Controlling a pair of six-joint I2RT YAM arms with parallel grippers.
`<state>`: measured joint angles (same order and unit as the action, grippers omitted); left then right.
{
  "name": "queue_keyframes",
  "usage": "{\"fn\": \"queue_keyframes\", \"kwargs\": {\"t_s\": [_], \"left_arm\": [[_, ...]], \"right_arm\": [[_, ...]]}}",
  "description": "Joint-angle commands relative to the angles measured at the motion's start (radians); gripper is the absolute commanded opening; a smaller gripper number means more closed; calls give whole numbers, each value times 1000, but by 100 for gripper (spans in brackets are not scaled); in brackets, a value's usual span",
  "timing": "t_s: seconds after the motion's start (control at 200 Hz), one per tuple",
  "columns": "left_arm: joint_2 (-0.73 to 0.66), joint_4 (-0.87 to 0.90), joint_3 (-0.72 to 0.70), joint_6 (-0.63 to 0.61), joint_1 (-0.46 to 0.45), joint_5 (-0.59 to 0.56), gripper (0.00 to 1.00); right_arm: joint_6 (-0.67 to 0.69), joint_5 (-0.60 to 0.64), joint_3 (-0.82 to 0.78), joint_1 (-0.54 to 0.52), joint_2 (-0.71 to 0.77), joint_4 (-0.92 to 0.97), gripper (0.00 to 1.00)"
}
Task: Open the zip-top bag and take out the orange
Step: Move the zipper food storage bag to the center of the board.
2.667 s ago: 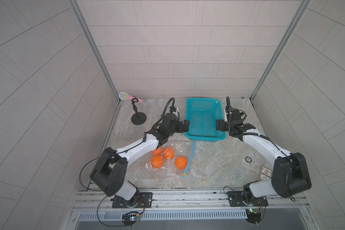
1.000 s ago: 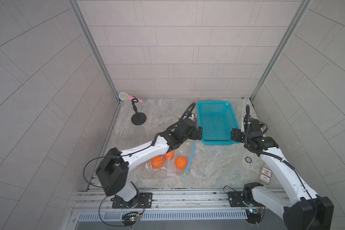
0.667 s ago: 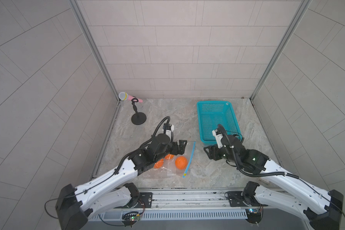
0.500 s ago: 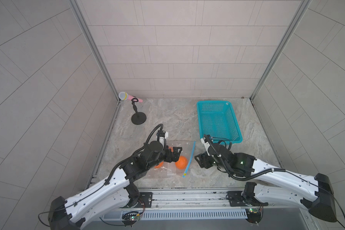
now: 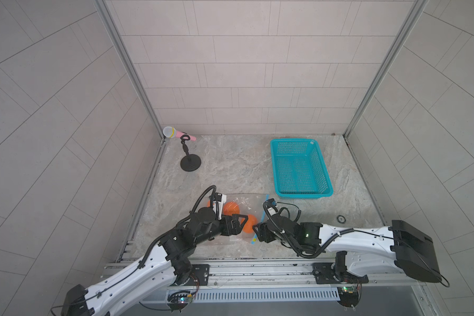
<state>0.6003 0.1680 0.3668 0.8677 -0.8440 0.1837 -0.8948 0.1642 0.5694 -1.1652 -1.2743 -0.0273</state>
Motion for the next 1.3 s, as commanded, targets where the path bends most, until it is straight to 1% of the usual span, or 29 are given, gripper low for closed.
{"fn": "queue_keyframes", "kwargs": {"t_s": [0.0, 0.07, 0.12, 0.14, 0.205, 0.255, 0.33, 0.395, 0.43, 0.465, 0.525, 0.575, 0.66, 0.675, 0.71, 0.76, 0.795, 0.891, 0.951, 1.016, 1.046, 1.071, 1.171, 1.236, 1.271, 1.296], "left_arm": [[-15, -66, -29, 67, 5, 19, 100], [-25, -114, -63, 112, 6, 26, 100], [-33, -121, -68, 146, 5, 9, 100], [-35, -125, -96, 156, 5, 3, 100], [-37, -149, -131, 191, 5, -11, 100], [-36, -153, -152, 213, 6, -34, 100], [-37, -81, -142, 187, 7, -133, 100], [-28, -40, -141, 163, 12, -228, 100], [-16, -34, -141, 153, 22, -255, 100], [-1, -36, -144, 144, 40, -258, 100], [29, -73, -148, 125, 95, -209, 100], [71, -115, -156, 119, 168, -150, 100], [168, -227, -171, 110, 325, 18, 100], [209, -254, -173, 109, 349, 44, 100], [253, -302, -173, 103, 392, 80, 100], [303, -325, -154, 75, 420, 83, 100], [339, -322, -131, 52, 427, 86, 100], [413, -334, -80, 12, 428, 128, 100], [437, -360, -78, 15, 428, 147, 100], [417, -351, -78, 14, 428, 157, 100], [391, -324, -78, 9, 428, 156, 100], [366, -297, -47, 3, 428, 154, 100], [204, -141, -18, 1, 428, 122, 100], [80, -59, -18, 19, 426, 84, 100], [34, -58, -39, 44, 425, 78, 100], [7, -74, -57, 68, 426, 97, 100]], "right_arm": [[-52, 80, -63, -1, -18, -182, 77], [-45, 110, -75, 10, -32, -228, 74], [-39, 100, -84, 26, -52, -273, 72], [-41, 93, -93, 33, -60, -300, 72], [-37, 77, -121, 43, -82, -415, 64], [-20, 73, -119, 44, -94, -457, 62], [14, 48, -89, 43, -108, -465, 62], [22, 29, -45, 42, -126, -404, 63], [27, 22, -18, 42, -143, -371, 64], [30, 15, 4, 42, -163, -355, 63], [21, 14, 17, 48, -204, -370, 62], [12, -8, 16, 61, -240, -416, 61], [14, -51, 28, 89, -290, -471, 52], [19, -54, 31, 93, -295, -479, 49], [36, -51, 37, 98, -306, -495, 41], [68, -53, 50, 102, -318, -486, 40], [90, -66, 96, 109, -329, -471, 40], [137, -93, 161, 130, -371, -440, 42], [136, -134, 180, 153, -394, -456, 42], [110, -187, 164, 183, -410, -521, 43], [105, -197, 156, 192, -412, -538, 46], [108, -199, 155, 198, -412, -533, 48], [167, -183, 173, 199, -389, -449, 58], [170, -193, 173, 207, -385, -446, 61], [170, -195, 173, 211, -386, -449, 63], [169, -200, 172, 216, -392, -456, 64]]}}
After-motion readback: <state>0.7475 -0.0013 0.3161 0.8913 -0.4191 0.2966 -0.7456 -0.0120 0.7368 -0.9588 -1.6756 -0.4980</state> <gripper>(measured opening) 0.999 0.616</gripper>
